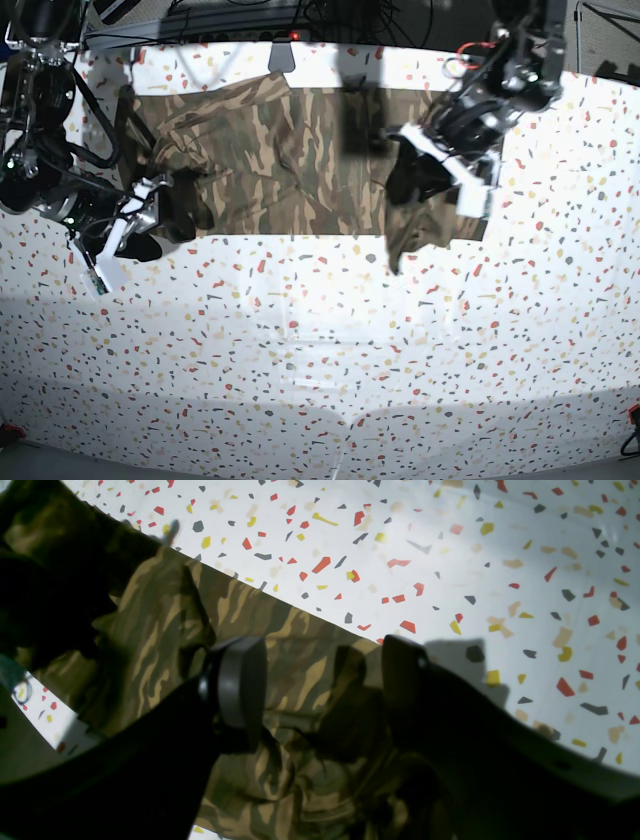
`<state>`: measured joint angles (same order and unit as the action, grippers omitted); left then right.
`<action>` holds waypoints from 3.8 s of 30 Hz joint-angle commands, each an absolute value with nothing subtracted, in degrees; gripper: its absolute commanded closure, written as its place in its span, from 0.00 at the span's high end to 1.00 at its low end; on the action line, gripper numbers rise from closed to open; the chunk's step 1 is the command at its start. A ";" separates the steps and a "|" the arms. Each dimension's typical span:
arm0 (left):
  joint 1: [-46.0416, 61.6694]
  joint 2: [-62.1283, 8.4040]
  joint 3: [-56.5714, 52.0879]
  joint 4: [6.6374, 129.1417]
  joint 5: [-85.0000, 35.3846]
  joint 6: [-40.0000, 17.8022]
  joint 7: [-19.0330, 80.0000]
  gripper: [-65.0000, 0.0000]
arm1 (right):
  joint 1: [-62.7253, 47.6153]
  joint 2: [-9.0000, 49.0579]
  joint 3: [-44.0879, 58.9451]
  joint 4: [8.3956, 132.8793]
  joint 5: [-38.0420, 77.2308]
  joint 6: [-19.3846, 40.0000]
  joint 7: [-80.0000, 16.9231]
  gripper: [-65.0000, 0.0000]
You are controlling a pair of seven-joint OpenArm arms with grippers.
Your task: Fold the T-shirt properly
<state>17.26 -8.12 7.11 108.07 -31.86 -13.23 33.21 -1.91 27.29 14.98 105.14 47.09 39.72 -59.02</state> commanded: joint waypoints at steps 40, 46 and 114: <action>16.19 -8.75 -4.56 103.04 -17.78 -21.06 29.19 0.41 | -4.38 28.12 15.66 105.93 46.04 38.33 -68.84 0.56; 16.03 -8.75 -4.56 91.98 -17.78 -21.17 22.06 0.41 | -6.85 28.10 21.65 103.15 46.06 38.30 -68.97 0.56; 15.88 -8.75 -4.51 90.08 -18.00 -21.26 20.93 0.41 | 1.87 31.90 14.92 62.33 67.94 40.00 -72.79 0.06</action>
